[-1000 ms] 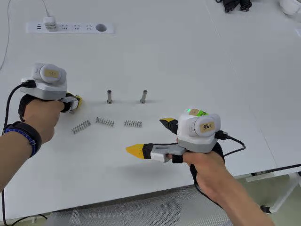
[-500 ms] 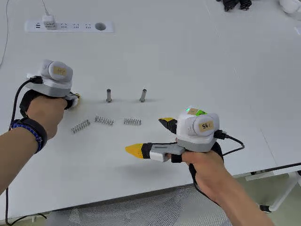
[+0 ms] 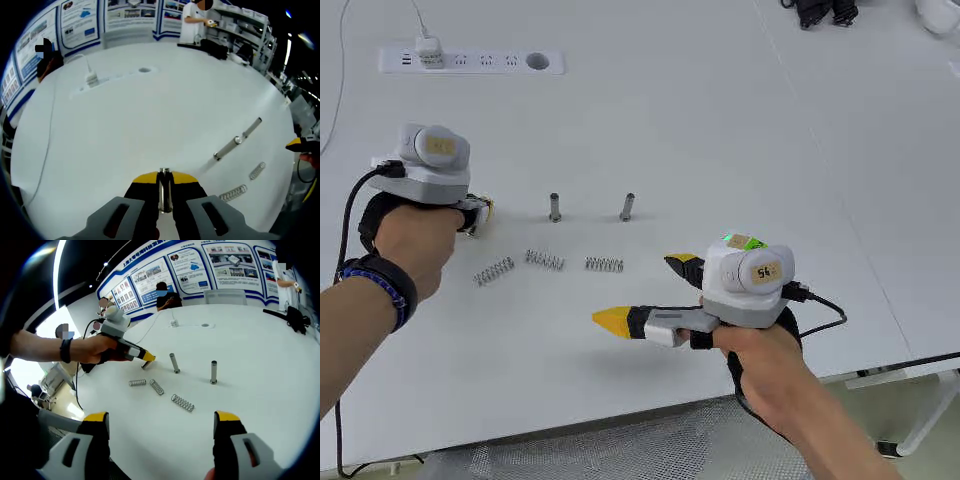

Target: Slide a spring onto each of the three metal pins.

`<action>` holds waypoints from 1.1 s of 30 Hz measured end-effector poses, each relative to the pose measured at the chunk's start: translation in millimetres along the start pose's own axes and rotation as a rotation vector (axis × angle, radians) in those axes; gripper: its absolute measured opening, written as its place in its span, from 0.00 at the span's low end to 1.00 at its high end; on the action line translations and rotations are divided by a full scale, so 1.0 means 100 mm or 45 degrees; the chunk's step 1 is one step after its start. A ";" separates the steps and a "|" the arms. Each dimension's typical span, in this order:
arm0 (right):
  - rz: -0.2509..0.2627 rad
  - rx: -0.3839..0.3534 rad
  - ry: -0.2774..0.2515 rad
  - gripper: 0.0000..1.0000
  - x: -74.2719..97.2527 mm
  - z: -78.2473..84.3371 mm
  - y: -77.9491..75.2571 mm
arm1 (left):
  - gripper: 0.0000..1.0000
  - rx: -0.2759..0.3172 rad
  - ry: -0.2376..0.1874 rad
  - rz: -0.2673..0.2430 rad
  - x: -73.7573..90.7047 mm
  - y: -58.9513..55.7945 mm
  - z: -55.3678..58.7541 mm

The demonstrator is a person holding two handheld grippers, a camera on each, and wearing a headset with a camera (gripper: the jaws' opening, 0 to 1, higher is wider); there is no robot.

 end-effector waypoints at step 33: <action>-0.024 0.010 -0.006 0.88 -0.04 0.01 0.09 | 0.07 0.044 -0.061 -0.025 0.26 0.09 -0.05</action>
Point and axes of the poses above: the centre of the closed fingertips' face, and the gripper's own axes: x roughly backward along the fingers, y roughly to its left, z roughly out of its underside, the point moved 2 cm from there along x, roughly backward along the fingers, and after that the axes turned 4 degrees about -y, right-handed, at the moved point
